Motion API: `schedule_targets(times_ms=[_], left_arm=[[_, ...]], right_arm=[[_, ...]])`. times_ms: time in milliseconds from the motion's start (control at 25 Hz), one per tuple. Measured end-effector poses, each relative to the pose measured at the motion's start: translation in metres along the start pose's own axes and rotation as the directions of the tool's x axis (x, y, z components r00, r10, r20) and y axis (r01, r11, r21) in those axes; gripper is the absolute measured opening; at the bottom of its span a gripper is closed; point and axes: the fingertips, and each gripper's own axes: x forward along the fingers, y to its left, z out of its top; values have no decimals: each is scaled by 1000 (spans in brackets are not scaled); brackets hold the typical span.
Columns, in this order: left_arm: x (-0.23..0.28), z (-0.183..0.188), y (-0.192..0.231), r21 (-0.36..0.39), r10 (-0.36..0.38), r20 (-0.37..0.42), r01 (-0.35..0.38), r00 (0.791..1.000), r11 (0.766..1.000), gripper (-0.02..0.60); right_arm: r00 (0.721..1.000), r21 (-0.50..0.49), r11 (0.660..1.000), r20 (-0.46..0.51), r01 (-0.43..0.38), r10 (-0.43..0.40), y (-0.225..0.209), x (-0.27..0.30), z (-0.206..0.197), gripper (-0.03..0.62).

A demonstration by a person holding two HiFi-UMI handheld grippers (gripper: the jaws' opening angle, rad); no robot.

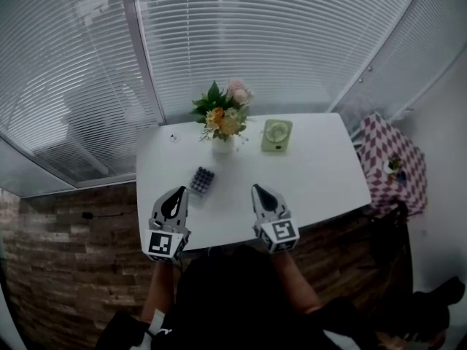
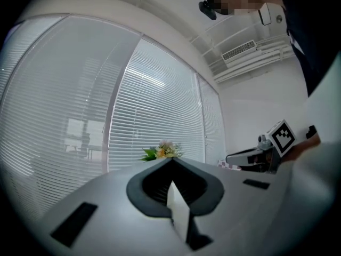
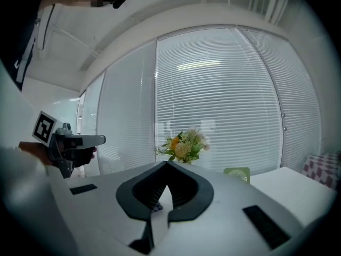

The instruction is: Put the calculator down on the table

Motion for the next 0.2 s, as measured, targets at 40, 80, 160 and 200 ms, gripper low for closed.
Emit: schedule_targets(times_ms=[40,80,160,200], left_arm=[[0,-1,-1,2,-5,-5,5,1000,1000,8],[1,-1,-2,7,-11,-11,11,1000,1000,7],[1,1,-4,25,-17,-18,18,1000,1000,8],[1,2,-5,35,-17,-21,18,1000,999,7]], right_arm=[[1000,1,1000,0,-2,2,0,0,-1,5],[1000,1,1000,1,-5,5,0,0,-2,5],[1000,-2,1000,7,-12,12,0,1,-2,5],[1000,-3,1000,8,-15,15,1,2,-1,5]])
